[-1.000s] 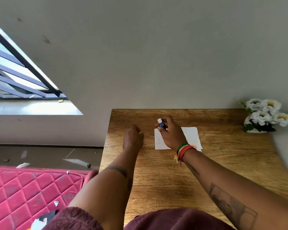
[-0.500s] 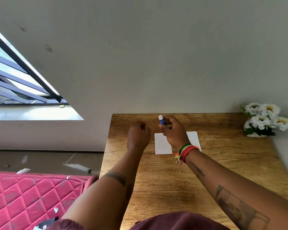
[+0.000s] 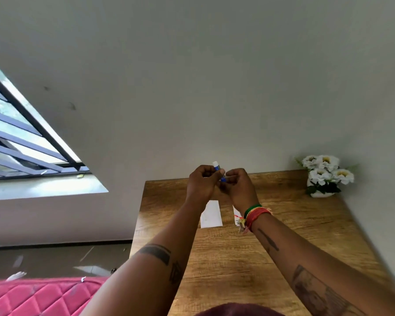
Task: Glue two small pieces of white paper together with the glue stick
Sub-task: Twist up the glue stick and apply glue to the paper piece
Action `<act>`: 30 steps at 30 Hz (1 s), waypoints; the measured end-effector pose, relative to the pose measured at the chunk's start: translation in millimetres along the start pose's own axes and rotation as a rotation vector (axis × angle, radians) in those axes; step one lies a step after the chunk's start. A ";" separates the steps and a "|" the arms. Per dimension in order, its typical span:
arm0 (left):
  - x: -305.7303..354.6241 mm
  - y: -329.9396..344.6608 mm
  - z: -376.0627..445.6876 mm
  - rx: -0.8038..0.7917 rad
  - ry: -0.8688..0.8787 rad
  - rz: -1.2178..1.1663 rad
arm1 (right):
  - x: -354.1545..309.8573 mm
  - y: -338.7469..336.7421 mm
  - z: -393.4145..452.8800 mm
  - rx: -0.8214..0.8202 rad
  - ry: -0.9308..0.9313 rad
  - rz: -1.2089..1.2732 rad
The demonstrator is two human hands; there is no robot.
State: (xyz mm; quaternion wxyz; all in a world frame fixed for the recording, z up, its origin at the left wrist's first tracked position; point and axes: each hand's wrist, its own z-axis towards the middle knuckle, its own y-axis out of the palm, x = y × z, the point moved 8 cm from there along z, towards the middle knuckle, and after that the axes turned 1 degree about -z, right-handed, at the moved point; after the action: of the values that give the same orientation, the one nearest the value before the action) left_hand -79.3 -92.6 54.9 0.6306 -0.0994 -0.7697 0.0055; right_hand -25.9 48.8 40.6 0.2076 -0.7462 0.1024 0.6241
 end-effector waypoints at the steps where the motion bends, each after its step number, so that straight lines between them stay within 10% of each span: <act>1: 4.5 0.4 -1.0 0.000 0.014 0.021 | 0.1 -2.4 -1.2 0.009 0.005 0.009; 30: 45.2 6.4 -9.7 -0.050 0.162 0.064 | -17.4 -10.7 -12.2 -0.165 -0.024 0.268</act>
State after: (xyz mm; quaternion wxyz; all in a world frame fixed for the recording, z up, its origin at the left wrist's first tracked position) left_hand -77.3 -80.2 99.9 0.6878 -0.1398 -0.7123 -0.0016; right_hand -14.1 51.2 61.1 0.0616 -0.7330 0.1467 0.6613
